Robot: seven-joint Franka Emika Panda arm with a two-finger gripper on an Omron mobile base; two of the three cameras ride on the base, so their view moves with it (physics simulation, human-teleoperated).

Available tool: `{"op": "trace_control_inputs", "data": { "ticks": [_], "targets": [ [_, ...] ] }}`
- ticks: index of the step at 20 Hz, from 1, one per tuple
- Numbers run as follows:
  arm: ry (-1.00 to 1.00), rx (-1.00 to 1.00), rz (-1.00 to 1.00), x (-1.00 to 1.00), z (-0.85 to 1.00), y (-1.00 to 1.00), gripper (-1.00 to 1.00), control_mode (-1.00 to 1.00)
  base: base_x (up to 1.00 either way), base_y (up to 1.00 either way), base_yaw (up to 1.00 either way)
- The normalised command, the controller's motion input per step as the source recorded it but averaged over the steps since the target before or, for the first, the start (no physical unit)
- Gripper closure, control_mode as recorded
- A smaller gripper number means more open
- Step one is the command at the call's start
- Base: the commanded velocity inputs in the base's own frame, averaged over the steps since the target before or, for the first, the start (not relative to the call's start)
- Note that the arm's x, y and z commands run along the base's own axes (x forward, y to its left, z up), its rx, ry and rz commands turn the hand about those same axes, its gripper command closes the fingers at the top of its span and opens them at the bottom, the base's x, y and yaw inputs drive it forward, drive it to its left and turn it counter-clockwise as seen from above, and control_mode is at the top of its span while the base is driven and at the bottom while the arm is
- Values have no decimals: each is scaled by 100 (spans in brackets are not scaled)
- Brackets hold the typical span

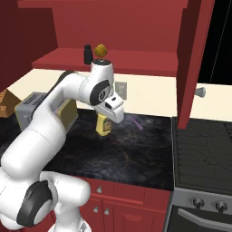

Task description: Pick the mustard and shaker from the counter and place them in the cabinet.

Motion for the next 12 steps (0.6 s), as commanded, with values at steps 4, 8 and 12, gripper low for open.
{"op": "trace_control_inputs", "data": {
  "ticks": [4, 8, 12],
  "targets": [
    [-9, 0, 6, -64, 78, -10, 100, -100, 0, 0, 0],
    [-17, 0, 6, -62, 65, -6, 100, -100, 0, 0, 0],
    [-23, 0, 7, -57, 68, 0, 100, -100, 0, 0, 0]
  ]
}}
